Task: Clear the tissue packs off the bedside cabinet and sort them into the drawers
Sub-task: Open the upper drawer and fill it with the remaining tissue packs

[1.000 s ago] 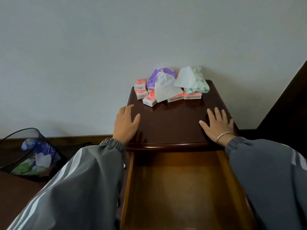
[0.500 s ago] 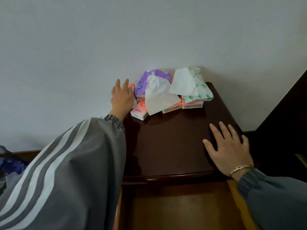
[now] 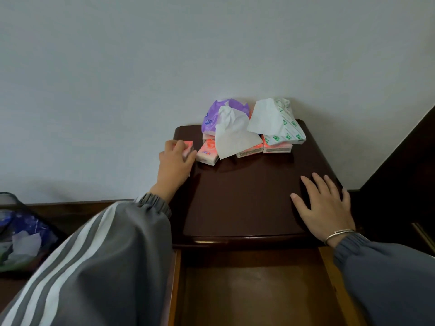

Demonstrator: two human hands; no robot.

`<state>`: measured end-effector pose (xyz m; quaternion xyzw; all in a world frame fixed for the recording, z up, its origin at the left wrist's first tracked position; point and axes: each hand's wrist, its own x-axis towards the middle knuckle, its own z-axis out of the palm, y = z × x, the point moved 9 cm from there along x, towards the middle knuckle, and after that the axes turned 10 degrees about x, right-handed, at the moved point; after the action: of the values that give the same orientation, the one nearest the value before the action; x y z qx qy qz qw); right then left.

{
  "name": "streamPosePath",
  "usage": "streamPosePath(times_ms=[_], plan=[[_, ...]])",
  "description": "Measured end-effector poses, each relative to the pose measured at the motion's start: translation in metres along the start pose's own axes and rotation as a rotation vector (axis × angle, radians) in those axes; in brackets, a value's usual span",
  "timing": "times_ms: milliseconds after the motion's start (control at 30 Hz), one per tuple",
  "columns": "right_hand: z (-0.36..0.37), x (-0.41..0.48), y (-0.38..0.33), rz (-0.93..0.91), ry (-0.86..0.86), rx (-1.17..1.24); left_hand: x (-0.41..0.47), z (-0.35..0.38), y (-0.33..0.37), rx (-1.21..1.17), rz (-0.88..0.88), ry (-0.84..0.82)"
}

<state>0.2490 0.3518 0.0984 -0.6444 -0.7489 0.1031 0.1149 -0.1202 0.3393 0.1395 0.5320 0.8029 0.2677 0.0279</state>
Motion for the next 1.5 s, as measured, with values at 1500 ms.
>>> streamPosePath(times_ms=[1500], plan=[[0.005, -0.029, -0.188, -0.779, -0.269, 0.383, -0.071, -0.021, -0.019, 0.04, -0.266, 0.272]])
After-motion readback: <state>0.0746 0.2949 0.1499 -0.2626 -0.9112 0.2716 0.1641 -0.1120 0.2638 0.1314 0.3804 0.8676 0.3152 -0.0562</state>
